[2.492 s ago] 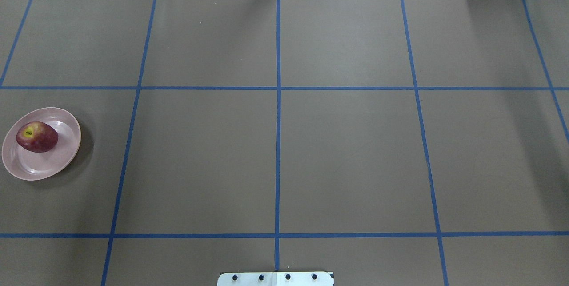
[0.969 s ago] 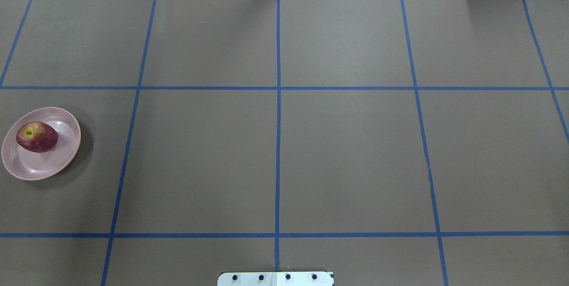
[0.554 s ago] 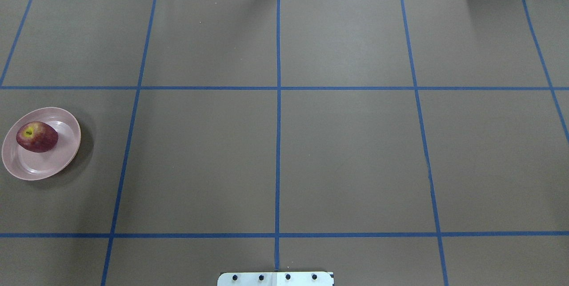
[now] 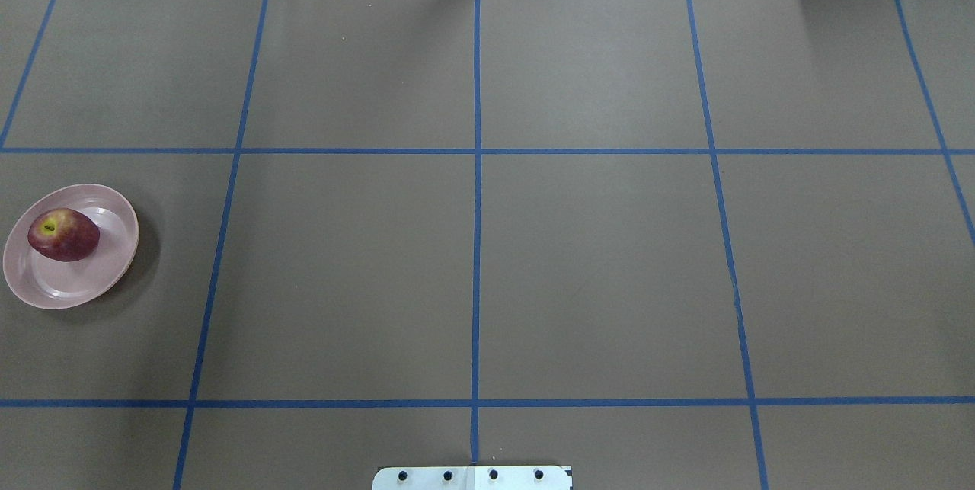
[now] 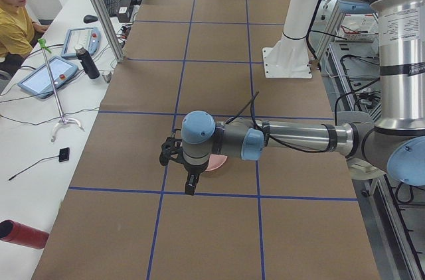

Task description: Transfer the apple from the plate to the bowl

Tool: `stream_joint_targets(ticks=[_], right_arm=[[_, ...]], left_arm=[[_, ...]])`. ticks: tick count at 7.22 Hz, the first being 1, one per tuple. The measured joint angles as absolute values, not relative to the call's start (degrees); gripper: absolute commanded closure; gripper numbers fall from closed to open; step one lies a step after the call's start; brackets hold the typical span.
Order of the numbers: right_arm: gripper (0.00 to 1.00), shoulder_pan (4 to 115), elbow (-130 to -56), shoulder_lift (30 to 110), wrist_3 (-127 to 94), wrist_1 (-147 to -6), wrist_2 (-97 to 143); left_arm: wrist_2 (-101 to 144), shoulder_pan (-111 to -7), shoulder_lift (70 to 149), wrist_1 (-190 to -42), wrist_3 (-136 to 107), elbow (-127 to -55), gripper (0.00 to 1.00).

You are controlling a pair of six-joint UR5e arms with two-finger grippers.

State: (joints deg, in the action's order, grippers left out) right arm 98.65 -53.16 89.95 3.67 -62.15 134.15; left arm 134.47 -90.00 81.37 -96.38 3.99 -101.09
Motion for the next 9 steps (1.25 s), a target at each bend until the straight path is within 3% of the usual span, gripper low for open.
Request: stream_joint_targets(ticks=[1,5,9], right_arm=[[1.0,98.63,-52.0,89.82,1.69,-60.77,133.91],[1.0,98.61,-53.9,89.3,-3.58,-60.14,134.27],[1.0,97.49,-63.71,89.05,-13.88,-60.52,140.88]], left_arm=[[134.47,-90.0,81.38,-96.62,3.97,-101.1,0.02],[134.47,-90.0,81.22,-96.76,4.04,-101.15,0.02],[134.55,-90.0,80.48,-96.77,4.04,-101.08,0.02]])
